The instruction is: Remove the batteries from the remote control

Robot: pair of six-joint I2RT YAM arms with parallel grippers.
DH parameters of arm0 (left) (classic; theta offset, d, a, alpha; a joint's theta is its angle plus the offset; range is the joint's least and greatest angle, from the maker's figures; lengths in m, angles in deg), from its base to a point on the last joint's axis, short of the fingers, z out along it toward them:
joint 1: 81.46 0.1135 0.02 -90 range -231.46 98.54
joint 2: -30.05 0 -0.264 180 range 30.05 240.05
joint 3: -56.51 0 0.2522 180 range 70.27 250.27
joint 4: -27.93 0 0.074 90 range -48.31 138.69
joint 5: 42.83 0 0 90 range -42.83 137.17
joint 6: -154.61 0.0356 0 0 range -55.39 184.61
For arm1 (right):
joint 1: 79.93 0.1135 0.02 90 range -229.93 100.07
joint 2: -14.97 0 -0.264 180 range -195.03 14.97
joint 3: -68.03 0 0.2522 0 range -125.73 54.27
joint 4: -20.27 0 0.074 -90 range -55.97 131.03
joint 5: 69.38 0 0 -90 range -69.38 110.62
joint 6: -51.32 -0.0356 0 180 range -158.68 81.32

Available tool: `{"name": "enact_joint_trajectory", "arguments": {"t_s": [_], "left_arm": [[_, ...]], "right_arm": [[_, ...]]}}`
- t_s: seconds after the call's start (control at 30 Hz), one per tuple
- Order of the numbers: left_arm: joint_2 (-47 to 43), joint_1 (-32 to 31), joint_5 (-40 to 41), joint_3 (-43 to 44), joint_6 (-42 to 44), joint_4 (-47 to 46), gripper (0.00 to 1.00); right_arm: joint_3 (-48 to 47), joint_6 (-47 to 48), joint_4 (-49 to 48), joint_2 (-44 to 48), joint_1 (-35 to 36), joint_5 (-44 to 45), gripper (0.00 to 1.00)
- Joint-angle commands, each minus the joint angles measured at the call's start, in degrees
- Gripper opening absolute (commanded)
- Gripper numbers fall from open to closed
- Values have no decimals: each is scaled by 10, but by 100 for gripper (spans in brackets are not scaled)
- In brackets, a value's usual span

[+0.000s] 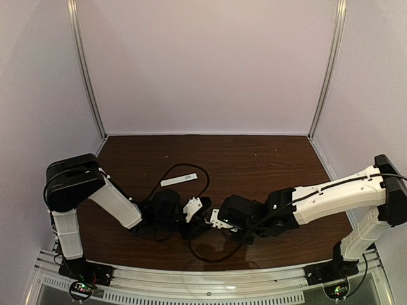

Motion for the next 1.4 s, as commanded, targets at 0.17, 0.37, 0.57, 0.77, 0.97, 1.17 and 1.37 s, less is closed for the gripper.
{"name": "enact_joint_trajectory", "arguments": {"t_s": [0.17, 0.37, 0.57, 0.77, 0.97, 1.17, 1.37], "left_arm": [[-8, -2, -9, 9, -1, -8, 7], [-8, -2, -10, 11, -1, -8, 7], [-9, -2, -14, 12, -3, -6, 7], [-8, -2, -16, 10, -6, -6, 7], [-8, -2, -17, 10, -12, -9, 7], [-9, -2, -17, 10, -12, -9, 7], [-4, -2, -18, 10, -13, -17, 7]], "right_arm": [[-3, -20, -13, -44, -2, 23, 0], [3, -110, -50, -36, -3, 17, 0], [11, -165, -86, -36, -2, -4, 0], [17, -198, -101, -36, -3, -33, 0], [36, -245, -144, -28, -7, -70, 0], [35, -206, -127, -34, -9, -71, 0], [-2, -90, -67, -44, -4, -2, 0]]}}
